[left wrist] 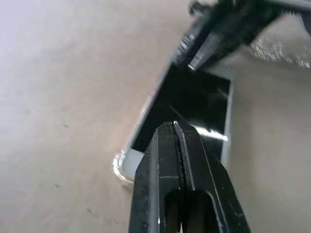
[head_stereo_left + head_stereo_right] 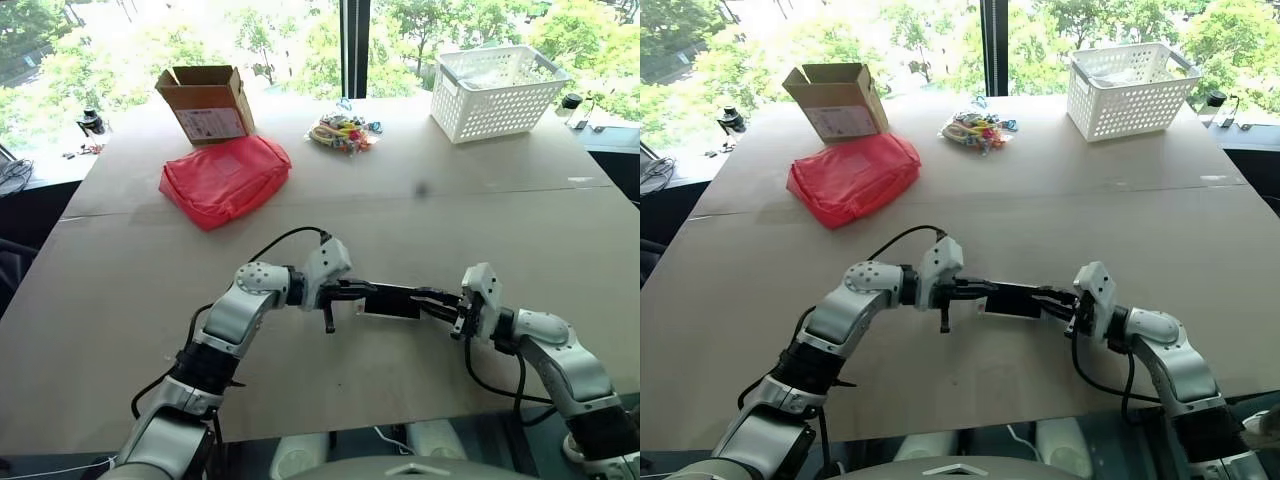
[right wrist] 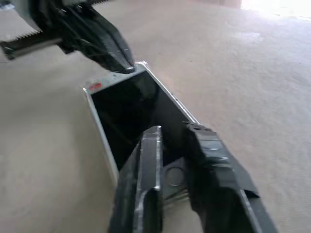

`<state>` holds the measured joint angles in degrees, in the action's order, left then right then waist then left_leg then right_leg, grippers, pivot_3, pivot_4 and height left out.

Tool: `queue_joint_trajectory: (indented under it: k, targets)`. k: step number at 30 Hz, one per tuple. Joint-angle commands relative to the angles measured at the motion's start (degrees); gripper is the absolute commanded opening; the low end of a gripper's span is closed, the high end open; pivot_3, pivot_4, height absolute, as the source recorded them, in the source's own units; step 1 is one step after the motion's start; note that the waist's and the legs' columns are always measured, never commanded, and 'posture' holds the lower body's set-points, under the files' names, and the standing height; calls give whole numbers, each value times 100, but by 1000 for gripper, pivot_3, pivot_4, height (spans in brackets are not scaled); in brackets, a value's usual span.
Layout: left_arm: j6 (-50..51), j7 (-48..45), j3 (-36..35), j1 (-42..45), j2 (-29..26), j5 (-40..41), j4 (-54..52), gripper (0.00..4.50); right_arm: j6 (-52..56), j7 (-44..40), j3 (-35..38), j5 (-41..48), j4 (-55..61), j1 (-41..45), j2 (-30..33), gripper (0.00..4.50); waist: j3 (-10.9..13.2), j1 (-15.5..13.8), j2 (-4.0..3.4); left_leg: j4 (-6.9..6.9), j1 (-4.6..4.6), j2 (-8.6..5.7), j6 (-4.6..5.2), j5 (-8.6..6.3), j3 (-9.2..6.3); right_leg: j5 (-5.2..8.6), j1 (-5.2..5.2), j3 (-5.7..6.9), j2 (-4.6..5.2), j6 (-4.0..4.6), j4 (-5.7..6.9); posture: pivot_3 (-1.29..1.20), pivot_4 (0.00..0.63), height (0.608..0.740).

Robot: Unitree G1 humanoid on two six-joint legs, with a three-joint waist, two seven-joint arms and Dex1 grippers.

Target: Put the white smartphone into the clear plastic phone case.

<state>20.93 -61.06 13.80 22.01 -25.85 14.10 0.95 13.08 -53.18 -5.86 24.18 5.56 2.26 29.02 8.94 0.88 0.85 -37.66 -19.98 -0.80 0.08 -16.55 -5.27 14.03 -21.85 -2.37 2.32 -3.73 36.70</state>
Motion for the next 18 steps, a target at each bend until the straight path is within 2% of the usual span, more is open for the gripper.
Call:
queue_joint_trajectory:
  k: [1, 3, 4, 6, 7, 9, 10, 12, 14, 18]
  targets:
    - [-54, -162, -608, -242, -234, 519, -328, 664, -148, -401, 496, 260, 67, -56, 331, 2064, 22, 15, -17, 8, -6, 0, 0, 0, 8, -5, -14, -6, 1, 7, 0, 0, 150, 740]
    - [-266, -393, -790, -371, -539, 538, -177, 1584, -164, -683, 813, 477, 98, -52, 609, 2941, 27, 9, -24, 13, -59, -2, -1, 1, 16, -17, -79, -12, 2, 25, 9, 0, 150, 740]
    - [-561, -546, -830, -410, -733, 431, 2, 2160, -202, -843, 957, 529, 34, -41, 769, 3532, 31, 5, -30, 13, -95, -3, -3, 3, 15, -19, -117, -12, 3, 26, 13, 0, 150, 740]
    - [-1055, -686, -968, -399, -955, 308, 390, 2867, -259, -1126, 1183, 586, -198, -9, 1025, 4286, 34, -11, -32, 12, -123, -5, -5, 4, 15, -22, -147, -11, 3, 31, 19, 0, 150, 740]
    - [-1285, -715, -1056, -370, -1007, 310, 583, 3356, -313, -1269, 1272, 586, -362, 16, 1139, 4500, 35, -17, -34, 13, -131, -6, -5, 4, 12, -22, -152, -6, 3, 32, 18, 0, 150, 740]
    - [-1676, -859, -1187, -327, -1101, 348, 909, 4258, -470, -1546, 1401, 560, -710, 87, 1323, 4500, 38, -24, -35, 14, -139, -6, -5, 4, 13, -22, -157, -5, 5, 33, 13, 0, 150, 740]
    - [-1905, -1000, -1301, -324, -1160, 412, 1074, 4423, -557, -1695, 1485, 548, -965, 156, 1423, 4500, 38, -24, -35, 14, -148, -8, -4, 3, 13, -22, -162, -2, 10, 33, 9, 0, 150, 740]
    - [-2286, -1216, -1496, -309, -1288, 475, 1330, 4423, -782, -2009, 1574, 439, -1453, 295, 1640, 4500, 38, -23, -35, 12, -171, -15, -4, 4, 14, -22, -182, -1, 18, 31, 9, 0, 150, 740]
    - [-2908, -968, -1571, -320, -1417, 106, 1583, 4423, -961, -2285, 1620, 377, -1803, 438, 1825, 4500, 52, -19, -38, 11, -172, -26, -5, 4, 19, -22, -182, 0, 29, 31, 8, 0, 150, 740]
    - [-3018, -1189, -1634, -569, -1655, 155, 1558, 4423, -1081, -2652, 1728, 464, -2117, 700, 1985, 4500, 55, -13, -39, 11, -173, -31, -3, 4, 14, -22, -182, 5, 35, 30, 8, 0, 150, 740]
